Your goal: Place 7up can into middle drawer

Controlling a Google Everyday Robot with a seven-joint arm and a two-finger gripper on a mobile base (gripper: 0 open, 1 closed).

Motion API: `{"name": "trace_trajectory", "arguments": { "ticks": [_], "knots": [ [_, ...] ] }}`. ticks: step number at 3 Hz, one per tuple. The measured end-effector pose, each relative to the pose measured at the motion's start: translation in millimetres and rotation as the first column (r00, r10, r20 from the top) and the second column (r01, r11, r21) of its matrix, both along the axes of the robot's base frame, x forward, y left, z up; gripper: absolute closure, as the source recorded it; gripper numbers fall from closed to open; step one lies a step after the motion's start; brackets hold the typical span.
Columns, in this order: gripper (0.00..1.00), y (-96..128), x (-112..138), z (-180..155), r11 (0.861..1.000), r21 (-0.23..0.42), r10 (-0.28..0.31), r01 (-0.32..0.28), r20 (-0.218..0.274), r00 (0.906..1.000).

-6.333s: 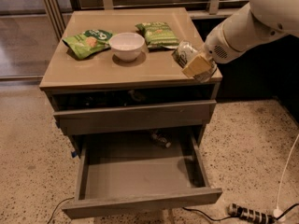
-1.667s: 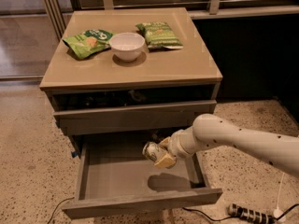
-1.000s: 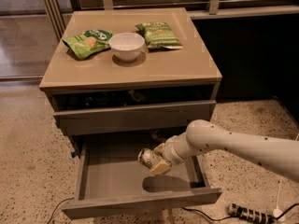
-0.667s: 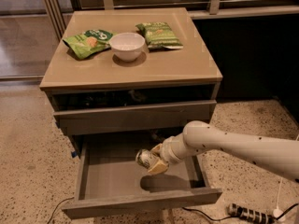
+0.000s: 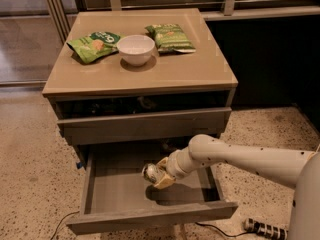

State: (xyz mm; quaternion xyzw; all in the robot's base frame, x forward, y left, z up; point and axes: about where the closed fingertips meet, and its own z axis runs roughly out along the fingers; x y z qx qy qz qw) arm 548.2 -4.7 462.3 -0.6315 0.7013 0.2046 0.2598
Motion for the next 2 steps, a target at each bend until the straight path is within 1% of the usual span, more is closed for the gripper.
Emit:
{"name": "trace_trajectory", "arguments": {
  "ticks": [1,2],
  "knots": [
    [1.00,2,2,-33,0.999,-0.036,0.018,-0.018,-0.018,0.9997],
    [1.00,0,3,-51,0.998,-0.063,0.024,-0.026,-0.031,0.9992]
  ]
}}
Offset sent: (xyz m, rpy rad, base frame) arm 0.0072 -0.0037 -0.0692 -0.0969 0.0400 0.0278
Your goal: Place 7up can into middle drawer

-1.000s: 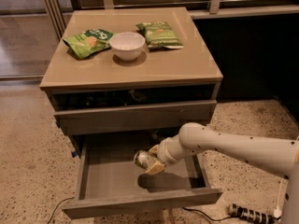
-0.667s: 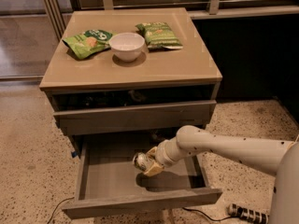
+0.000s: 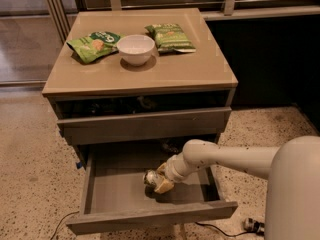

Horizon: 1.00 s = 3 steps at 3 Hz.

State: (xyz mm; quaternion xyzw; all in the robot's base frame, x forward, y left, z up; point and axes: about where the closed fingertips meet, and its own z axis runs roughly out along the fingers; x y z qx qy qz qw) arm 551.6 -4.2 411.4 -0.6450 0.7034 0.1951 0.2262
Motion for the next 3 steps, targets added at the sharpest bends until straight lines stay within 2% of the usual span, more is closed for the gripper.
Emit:
{"name": "trace_trajectory", "arguments": {
  "ticks": [1,2,3],
  "knots": [
    [1.00,-4.0,0.9,-24.7,0.999,-0.038,0.004,-0.005,-0.024,0.9997],
    [0.96,-5.4,1.8,-25.0,0.999,-0.034,-0.005,0.004,-0.025,0.9997],
    [0.82,-5.6,2.1,-24.9,0.999,-0.034,-0.007,0.006,-0.026,0.9996]
  ]
}}
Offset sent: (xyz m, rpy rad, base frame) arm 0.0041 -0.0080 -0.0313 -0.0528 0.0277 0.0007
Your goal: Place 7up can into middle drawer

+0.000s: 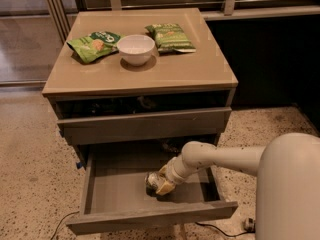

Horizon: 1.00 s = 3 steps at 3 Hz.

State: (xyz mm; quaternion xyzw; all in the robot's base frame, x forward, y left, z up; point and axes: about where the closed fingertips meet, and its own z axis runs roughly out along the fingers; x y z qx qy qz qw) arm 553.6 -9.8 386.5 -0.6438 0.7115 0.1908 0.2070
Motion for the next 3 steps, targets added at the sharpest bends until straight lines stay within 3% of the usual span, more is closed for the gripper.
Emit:
{"name": "trace_trajectory", "arguments": {
  "ticks": [1,2,3],
  "knots": [
    [0.63,-0.8,1.0,1.0,1.000,0.002,-0.009,0.009,0.000,1.0000],
    [0.32,-0.7,1.0,1.0,1.000,0.002,-0.009,0.009,0.000,1.0000],
    [0.08,-0.7,0.9,0.9,1.000,0.002,-0.009,0.009,0.000,1.0000]
  ]
}}
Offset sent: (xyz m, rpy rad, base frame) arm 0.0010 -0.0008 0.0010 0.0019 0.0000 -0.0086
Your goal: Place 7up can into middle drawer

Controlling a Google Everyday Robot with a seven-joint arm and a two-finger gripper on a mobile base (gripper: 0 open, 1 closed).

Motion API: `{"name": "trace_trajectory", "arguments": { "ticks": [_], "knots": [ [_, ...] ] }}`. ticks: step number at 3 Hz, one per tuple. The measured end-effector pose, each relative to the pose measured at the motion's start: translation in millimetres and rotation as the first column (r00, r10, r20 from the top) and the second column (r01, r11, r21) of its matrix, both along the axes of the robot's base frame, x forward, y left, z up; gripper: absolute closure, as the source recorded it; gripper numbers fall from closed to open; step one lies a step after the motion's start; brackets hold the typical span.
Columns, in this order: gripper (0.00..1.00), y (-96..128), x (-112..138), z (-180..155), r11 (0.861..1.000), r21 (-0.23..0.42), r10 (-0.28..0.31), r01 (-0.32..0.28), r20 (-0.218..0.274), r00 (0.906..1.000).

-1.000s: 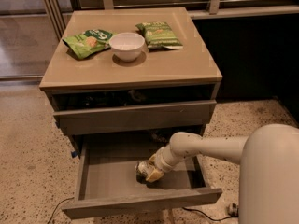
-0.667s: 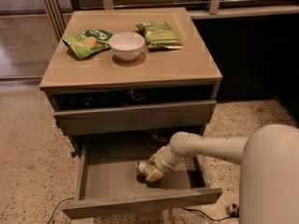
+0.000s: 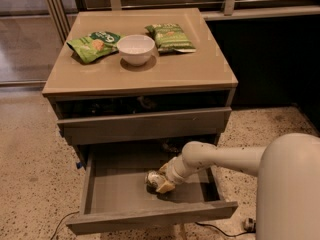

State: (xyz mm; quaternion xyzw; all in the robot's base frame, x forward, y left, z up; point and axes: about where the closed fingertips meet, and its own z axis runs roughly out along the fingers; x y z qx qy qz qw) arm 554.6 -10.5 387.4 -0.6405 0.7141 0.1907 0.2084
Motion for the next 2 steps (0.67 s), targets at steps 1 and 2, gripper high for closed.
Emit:
{"name": "trace_trajectory", "arguments": {
  "ticks": [1,2],
  "knots": [
    [0.00,0.1,-0.1,-0.1,1.000,0.000,0.000,0.000,0.000,1.0000],
    [0.00,0.1,-0.1,-0.1,1.000,0.000,0.000,0.000,0.000,1.0000]
  ]
}}
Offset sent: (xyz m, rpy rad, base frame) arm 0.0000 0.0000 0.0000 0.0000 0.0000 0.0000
